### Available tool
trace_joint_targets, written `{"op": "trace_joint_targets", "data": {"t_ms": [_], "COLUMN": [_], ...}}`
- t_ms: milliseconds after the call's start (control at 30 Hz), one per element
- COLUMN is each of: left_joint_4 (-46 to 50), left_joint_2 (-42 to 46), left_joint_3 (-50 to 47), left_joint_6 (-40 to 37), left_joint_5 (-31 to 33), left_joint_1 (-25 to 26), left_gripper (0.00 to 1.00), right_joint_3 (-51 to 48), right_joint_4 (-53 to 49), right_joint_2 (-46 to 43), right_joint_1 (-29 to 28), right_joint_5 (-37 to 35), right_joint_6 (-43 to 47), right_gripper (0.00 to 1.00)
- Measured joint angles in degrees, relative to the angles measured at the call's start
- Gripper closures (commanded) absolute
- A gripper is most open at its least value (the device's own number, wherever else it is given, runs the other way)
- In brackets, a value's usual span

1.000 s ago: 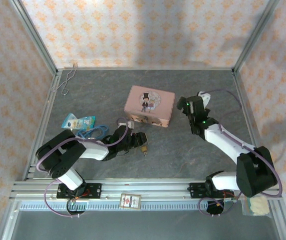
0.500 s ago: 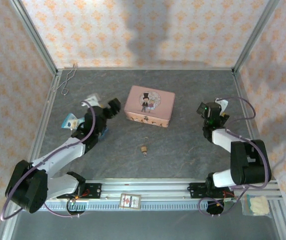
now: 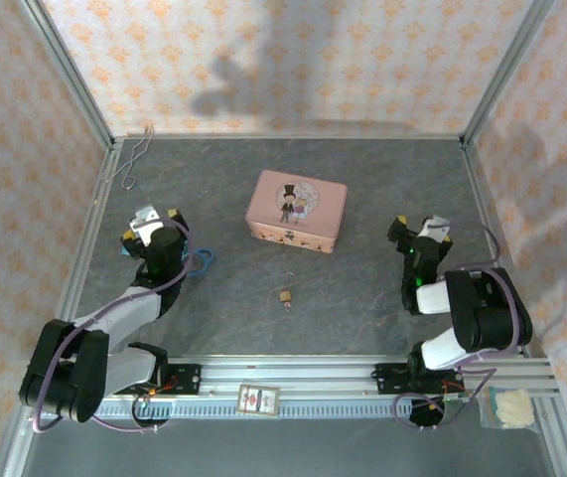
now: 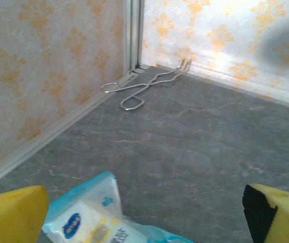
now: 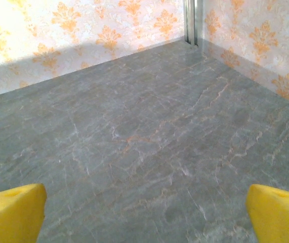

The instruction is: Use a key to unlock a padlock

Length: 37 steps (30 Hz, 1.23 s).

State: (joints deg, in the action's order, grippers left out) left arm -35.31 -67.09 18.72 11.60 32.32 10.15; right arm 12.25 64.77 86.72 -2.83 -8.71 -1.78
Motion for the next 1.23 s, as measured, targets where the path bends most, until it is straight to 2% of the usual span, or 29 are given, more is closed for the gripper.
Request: {"op": "trace_joint_targets", "data": {"t_ms": [133, 233, 333, 500, 600, 800, 1233], "left_joint_4": [-10.5, -19.6, -24.2, -43.8, -44.9, -46.2, -44.0], "left_joint_2": [-3.8, -8.0, -10.1, -20.4, -21.0, -20.8, -20.8], "left_joint_3": [-4.9, -7.5, -8.0, -12.5, -14.3, -10.4, -9.0], "left_joint_6": [-3.3, -5.1, -6.8, -7.2, -7.2, -7.5, -7.6], "left_joint_5": [-2.6, -6.7, -11.5, -18.7, -20.9, -22.9, -23.4], "left_joint_1": [-1.7, -3.7, -5.8, -9.7, -9.9, -9.9, -9.9], "left_gripper": [0.01, 0.01, 0.01, 0.01, 0.01, 0.01, 0.01], "right_joint_3": [-0.7, -0.6, -0.6, -0.6, -0.6, -0.6, -0.6], "right_joint_4": [3.0, 4.6, 5.2, 5.2, 5.2, 5.2, 5.2], "right_joint_2": [0.4, 0.3, 0.3, 0.3, 0.3, 0.3, 0.3], "right_joint_1": [0.0, 0.0, 0.0, 0.0, 0.0, 0.0, 0.0], "right_joint_5": [0.7, 0.9, 0.9, 0.9, 0.9, 0.8, 1.1], "right_joint_6": [0.4, 0.6, 0.6, 0.6, 0.6, 0.7, 1.1], "right_gripper": [0.00, 0.00, 0.00, 0.00, 0.00, 0.00, 0.00]}}
